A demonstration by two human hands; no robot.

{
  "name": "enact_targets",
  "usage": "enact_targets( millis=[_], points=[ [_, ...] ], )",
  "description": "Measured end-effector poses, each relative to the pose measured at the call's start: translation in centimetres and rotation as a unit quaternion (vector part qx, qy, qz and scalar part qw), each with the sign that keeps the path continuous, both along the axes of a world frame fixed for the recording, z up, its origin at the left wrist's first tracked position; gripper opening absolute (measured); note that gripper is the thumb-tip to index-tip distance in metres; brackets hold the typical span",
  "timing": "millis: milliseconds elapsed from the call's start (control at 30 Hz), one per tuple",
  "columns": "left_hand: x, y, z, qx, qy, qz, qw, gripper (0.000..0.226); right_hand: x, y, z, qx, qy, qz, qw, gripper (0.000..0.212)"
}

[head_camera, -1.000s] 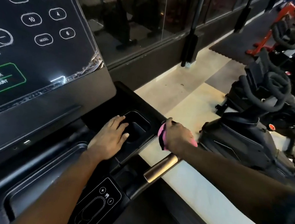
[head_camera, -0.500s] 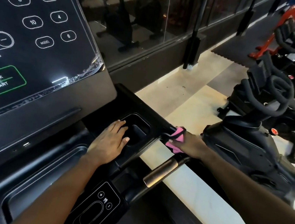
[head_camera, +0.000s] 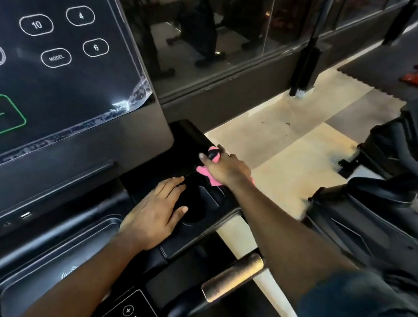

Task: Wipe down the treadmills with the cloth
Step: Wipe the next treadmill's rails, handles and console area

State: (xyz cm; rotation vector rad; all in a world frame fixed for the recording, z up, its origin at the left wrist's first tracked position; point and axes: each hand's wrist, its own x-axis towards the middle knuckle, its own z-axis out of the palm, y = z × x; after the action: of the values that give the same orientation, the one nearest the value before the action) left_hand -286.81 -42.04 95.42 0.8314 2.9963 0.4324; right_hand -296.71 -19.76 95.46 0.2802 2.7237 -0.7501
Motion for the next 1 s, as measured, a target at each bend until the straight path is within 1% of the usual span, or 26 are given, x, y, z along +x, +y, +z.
enact_targets(
  millis=[67, 133, 200, 267, 400, 533, 600, 700, 767, 833, 867, 900, 933, 967, 1000],
  points=[
    [-0.1, -0.1, -0.3, 0.005, -0.005, 0.013, 1.0, 0.069, 2.2, 1.0, -0.7, 0.002, 0.028, 0.051, 0.998, 0.093],
    [0.0, -0.1, -0.5, -0.001, -0.008, 0.027, 1.0, 0.069, 5.8, 2.9, -1.6, 0.015, 0.066, 0.076, 0.995, 0.089],
    [0.0, 0.1, -0.6, -0.011, -0.005, 0.036, 0.999, 0.068, 8.4, 4.3, -1.9, 0.024, 0.082, 0.068, 0.994, 0.089],
    [0.0, 0.3, -0.5, -0.022, -0.002, 0.037, 0.999, 0.067, 8.6, 4.4, -2.1, 0.039, 0.066, 0.054, 0.996, 0.09],
    [0.0, 0.4, -0.5, -0.025, -0.002, 0.037, 0.999, 0.067, 3.2, 2.5, -1.3, 0.026, 0.051, 0.026, 0.998, 0.09],
    [-0.1, 0.3, -0.3, -0.01, -0.004, 0.035, 0.999, 0.065, -3.8, -1.1, -0.9, -0.016, 0.036, 0.028, 0.999, 0.103],
    [-0.2, 0.3, -0.1, -0.006, -0.008, 0.031, 0.999, 0.063, -5.4, -2.2, -0.5, -0.026, 0.067, 0.04, 0.997, 0.095],
    [0.0, 0.2, 0.1, -0.011, -0.013, 0.036, 0.999, 0.062, -4.1, -1.4, -0.5, -0.008, 0.09, 0.11, 0.99, 0.078],
    [0.2, 0.4, 0.1, -0.014, -0.014, 0.045, 0.999, 0.062, -2.3, 0.6, -0.8, 0.008, 0.079, 0.158, 0.984, 0.069],
    [0.1, 0.7, 0.5, -0.008, -0.017, 0.058, 0.998, 0.06, -0.9, 3.3, -0.9, 0.005, 0.031, 0.207, 0.978, 0.066],
    [-0.3, 1.0, 0.8, -0.009, -0.013, 0.062, 0.998, 0.058, -0.5, 4.7, -0.9, -0.02, -0.012, 0.227, 0.974, 0.07],
    [-0.9, 1.2, 1.0, -0.017, -0.004, 0.063, 0.998, 0.056, 0.0, 5.9, -0.9, -0.07, -0.05, 0.245, 0.966, 0.076],
    [-1.5, 1.5, 1.2, -0.03, 0.006, 0.065, 0.997, 0.054, 0.2, 6.6, -1.5, -0.157, -0.08, 0.241, 0.954, 0.08],
    [-2.2, 1.7, 1.2, -0.044, 0.011, 0.068, 0.997, 0.053, 0.4, 6.9, -2.0, -0.265, -0.088, 0.212, 0.936, 0.08],
    [-2.6, 2.0, 1.2, -0.055, 0.011, 0.072, 0.996, 0.053, 0.6, 6.8, -2.6, -0.353, -0.072, 0.16, 0.919, 0.076]
  ],
)
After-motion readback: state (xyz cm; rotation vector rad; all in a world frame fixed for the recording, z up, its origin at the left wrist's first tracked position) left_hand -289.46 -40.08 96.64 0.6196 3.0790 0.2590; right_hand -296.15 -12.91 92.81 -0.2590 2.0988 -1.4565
